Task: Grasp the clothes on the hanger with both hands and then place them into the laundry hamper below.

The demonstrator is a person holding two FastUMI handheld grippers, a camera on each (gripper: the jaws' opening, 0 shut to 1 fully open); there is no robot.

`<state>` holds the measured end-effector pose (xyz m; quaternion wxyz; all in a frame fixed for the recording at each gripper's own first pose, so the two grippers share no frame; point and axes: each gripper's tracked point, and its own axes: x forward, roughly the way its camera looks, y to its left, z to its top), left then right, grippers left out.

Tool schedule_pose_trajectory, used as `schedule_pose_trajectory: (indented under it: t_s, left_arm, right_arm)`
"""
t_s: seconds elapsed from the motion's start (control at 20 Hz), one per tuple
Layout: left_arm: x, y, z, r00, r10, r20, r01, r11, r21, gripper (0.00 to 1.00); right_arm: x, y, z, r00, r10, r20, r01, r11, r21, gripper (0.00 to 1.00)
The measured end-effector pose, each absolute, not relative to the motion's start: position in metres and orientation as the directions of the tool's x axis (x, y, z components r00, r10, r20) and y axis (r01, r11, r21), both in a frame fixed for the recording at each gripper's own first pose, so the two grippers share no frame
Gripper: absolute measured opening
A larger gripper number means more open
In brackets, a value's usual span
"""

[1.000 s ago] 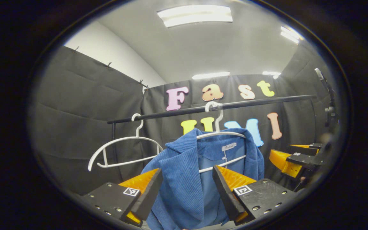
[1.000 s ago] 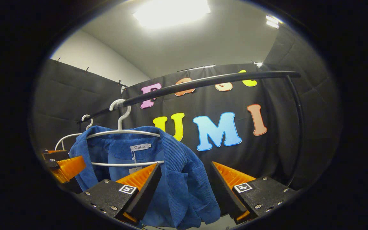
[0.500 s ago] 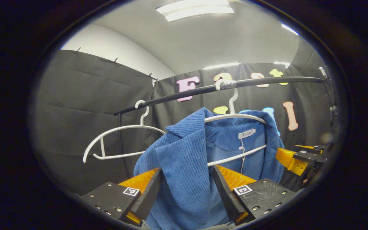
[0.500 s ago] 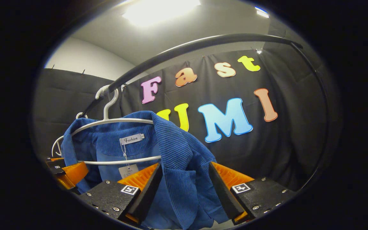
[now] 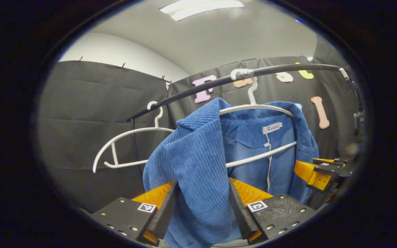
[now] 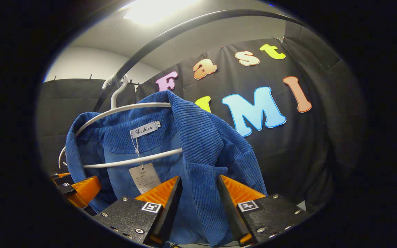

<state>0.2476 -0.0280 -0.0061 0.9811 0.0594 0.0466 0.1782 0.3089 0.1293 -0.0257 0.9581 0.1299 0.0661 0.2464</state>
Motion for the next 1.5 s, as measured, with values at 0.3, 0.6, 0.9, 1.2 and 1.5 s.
schedule_pose_trajectory:
  t_s: [0.3,0.6,0.9,1.2,1.5]
  left_arm:
    - [0.242,-0.011,-0.004,0.92,0.389,-0.049,-0.386,0.92,0.072,0.27]
    - [0.235,-0.032,0.018,0.951,0.308,-0.008,-0.307,0.95,0.05,0.05]
    - [0.213,-0.025,0.06,0.946,0.32,0.053,-0.323,0.944,0.06,0.03]
    - [0.203,-0.006,0.086,0.945,0.321,0.067,-0.326,0.943,0.073,0.05]
    - [0.199,0.019,0.106,0.942,0.326,0.082,-0.332,0.939,0.088,0.05]
  right_arm:
    - [0.314,0.122,-0.017,0.886,0.464,0.012,-0.458,0.869,0.184,0.01]
    - [0.321,0.108,0.012,0.899,0.423,0.113,-0.434,0.894,0.113,0.01]
    - [0.328,0.095,0.049,0.897,0.387,0.214,-0.409,0.91,0.071,0.01]
    - [0.344,0.078,0.082,0.884,0.354,0.305,-0.376,0.927,0.014,0.01]
    - [0.366,0.063,0.096,0.884,0.318,0.344,-0.329,0.944,-0.028,0.01]
